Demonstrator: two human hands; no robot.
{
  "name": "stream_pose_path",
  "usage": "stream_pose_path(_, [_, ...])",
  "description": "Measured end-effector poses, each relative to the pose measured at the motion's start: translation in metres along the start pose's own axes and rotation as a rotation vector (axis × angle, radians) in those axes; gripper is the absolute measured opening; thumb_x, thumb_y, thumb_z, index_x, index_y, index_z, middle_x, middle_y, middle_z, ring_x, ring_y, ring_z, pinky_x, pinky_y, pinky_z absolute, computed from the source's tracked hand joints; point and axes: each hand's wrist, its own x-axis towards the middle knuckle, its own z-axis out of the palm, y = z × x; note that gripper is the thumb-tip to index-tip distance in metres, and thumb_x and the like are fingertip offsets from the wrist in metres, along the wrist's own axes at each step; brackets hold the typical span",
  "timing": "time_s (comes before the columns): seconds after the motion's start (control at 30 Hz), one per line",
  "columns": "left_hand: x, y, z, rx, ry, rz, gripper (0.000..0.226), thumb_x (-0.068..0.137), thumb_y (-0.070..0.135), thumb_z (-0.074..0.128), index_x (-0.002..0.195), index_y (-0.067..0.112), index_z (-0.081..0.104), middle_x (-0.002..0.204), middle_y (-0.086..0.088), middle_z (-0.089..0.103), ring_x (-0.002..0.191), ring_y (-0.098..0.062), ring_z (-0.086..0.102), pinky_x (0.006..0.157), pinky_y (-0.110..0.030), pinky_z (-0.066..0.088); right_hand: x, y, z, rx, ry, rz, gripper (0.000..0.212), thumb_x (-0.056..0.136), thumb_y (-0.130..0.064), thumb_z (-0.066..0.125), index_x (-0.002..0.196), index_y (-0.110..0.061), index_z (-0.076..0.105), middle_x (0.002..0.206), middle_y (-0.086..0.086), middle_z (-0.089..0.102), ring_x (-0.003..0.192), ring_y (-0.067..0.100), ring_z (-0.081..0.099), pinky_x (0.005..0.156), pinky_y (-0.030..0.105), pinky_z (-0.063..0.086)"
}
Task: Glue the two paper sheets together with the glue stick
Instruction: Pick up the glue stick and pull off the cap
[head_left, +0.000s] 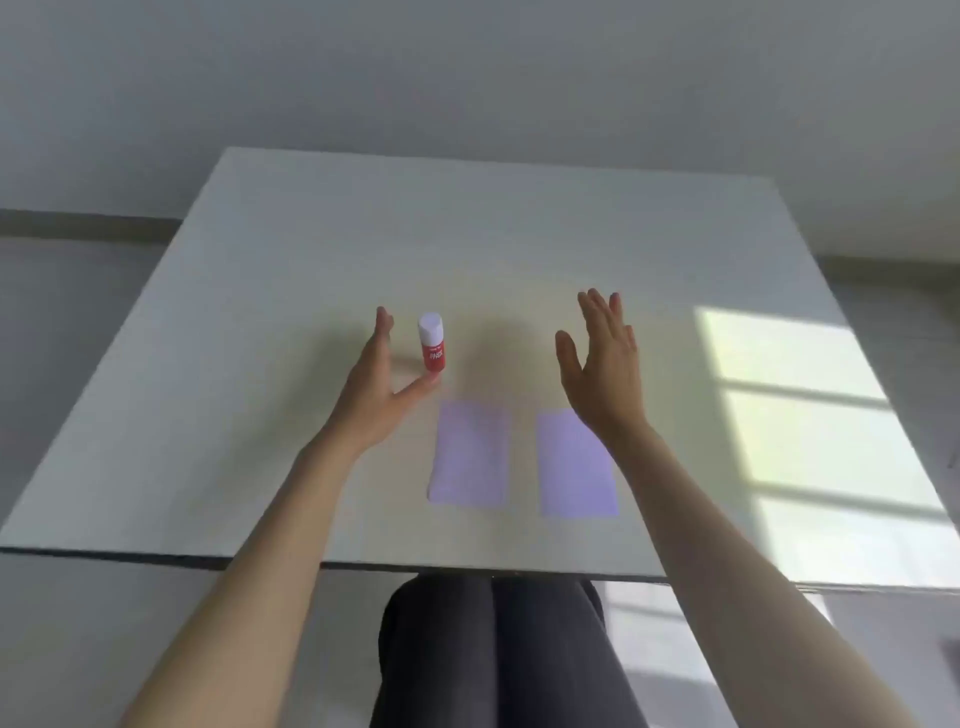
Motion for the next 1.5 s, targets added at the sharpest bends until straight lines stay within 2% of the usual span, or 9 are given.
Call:
stream_pose_path(0.17, [0.01,-0.011,0.024,-0.117,0.153,0.133,0.097,0.081,0.033,0.069,0.15,0.024,0.001,0.158,0.008,0.019,0.143,-0.005,0.019,0.111,-0.025,0.022,-0.023,0.001,0.011,0.198,0.266,-0.195,0.047,0.092,-0.013,0.051,0.138,-0.003,0.041,0.146,0.01,0.044,0.146,0.029,0.02,0.115,0.047,0.026])
stream_pose_path(0.37, [0.013,0.012,0.037,-0.218,0.334,0.072,0.081,0.083,0.021,0.067,0.148,0.014,0.019,0.145,-0.004,0.046,0.135,-0.015,0.04,0.105,-0.036,0.04,-0.07,-0.004,0.003,0.28,0.319,-0.21,0.043,0.092,-0.012,0.053,0.134,-0.008,0.046,0.14,0.005,0.051,0.141,0.025,0.032,0.109,0.028,0.026])
stream_pose_path(0.47, [0.009,0.022,0.037,-0.154,0.402,0.059,0.024,0.08,0.022,0.067,0.102,0.014,0.066,0.089,-0.005,0.069,0.087,-0.017,0.063,0.079,-0.029,0.047,-0.079,-0.01,-0.002,0.273,0.318,-0.255,0.042,0.09,-0.01,0.055,0.131,-0.008,0.05,0.133,0.007,0.056,0.127,0.024,0.048,0.101,0.023,0.034])
stream_pose_path(0.57, [0.001,0.027,0.034,-0.115,0.421,0.134,0.015,0.075,0.026,0.068,0.065,0.017,0.062,0.057,0.003,0.063,0.059,-0.016,0.057,0.062,-0.026,0.041,-0.078,-0.015,-0.005,0.307,0.326,-0.275,0.039,0.088,-0.006,0.059,0.127,-0.009,0.055,0.124,0.007,0.058,0.106,0.023,0.06,0.085,0.025,0.046])
stream_pose_path(0.77, [-0.035,0.054,0.024,-0.007,0.44,0.502,0.037,0.07,0.013,0.079,0.107,0.015,0.071,0.088,0.003,0.064,0.079,-0.012,0.06,0.071,-0.004,0.042,-0.067,-0.04,-0.012,0.536,0.008,-0.087,0.041,0.082,-0.03,0.069,0.118,-0.019,0.056,0.085,-0.001,0.068,0.056,0.016,0.063,0.055,0.019,0.043])
stream_pose_path(0.97, [-0.065,0.065,0.022,0.243,0.494,0.688,0.039,0.067,0.006,0.079,0.105,0.009,0.072,0.088,-0.008,0.064,0.084,-0.027,0.06,0.077,-0.044,0.052,-0.069,-0.05,-0.014,0.624,-0.201,0.001,0.061,0.086,-0.06,0.046,0.061,-0.009,0.066,0.038,0.001,0.058,0.029,0.013,0.043,0.036,0.014,0.034])
stream_pose_path(1.2, [-0.064,0.077,0.022,0.353,0.462,0.707,0.035,0.069,0.006,0.078,0.103,0.009,0.073,0.087,-0.009,0.065,0.085,-0.029,0.06,0.078,-0.041,0.047,-0.062,-0.04,-0.036,0.576,-0.248,-0.14,0.029,0.086,-0.032,0.064,0.109,-0.015,0.064,0.072,-0.002,0.064,0.049,0.013,0.06,0.046,0.022,0.042])
stream_pose_path(1.37, [-0.063,0.083,0.031,0.39,0.429,0.726,0.037,0.07,0.006,0.077,0.106,0.011,0.072,0.088,-0.007,0.064,0.084,-0.027,0.058,0.08,-0.032,0.039,-0.056,-0.042,-0.037,0.501,-0.184,0.021,0.05,0.091,-0.046,0.049,0.069,-0.004,0.065,0.044,0.001,0.059,0.033,0.013,0.048,0.044,0.021,0.041])
stream_pose_path(1.5, [-0.062,0.081,0.029,0.392,0.427,0.702,0.037,0.07,0.006,0.077,0.106,0.01,0.072,0.089,-0.008,0.064,0.086,-0.028,0.058,0.082,-0.035,0.043,-0.055,-0.036,-0.038,0.563,-0.241,-0.117,0.024,0.086,-0.024,0.065,0.1,-0.006,0.06,0.078,0.004,0.065,0.057,0.013,0.061,0.055,0.022,0.045])
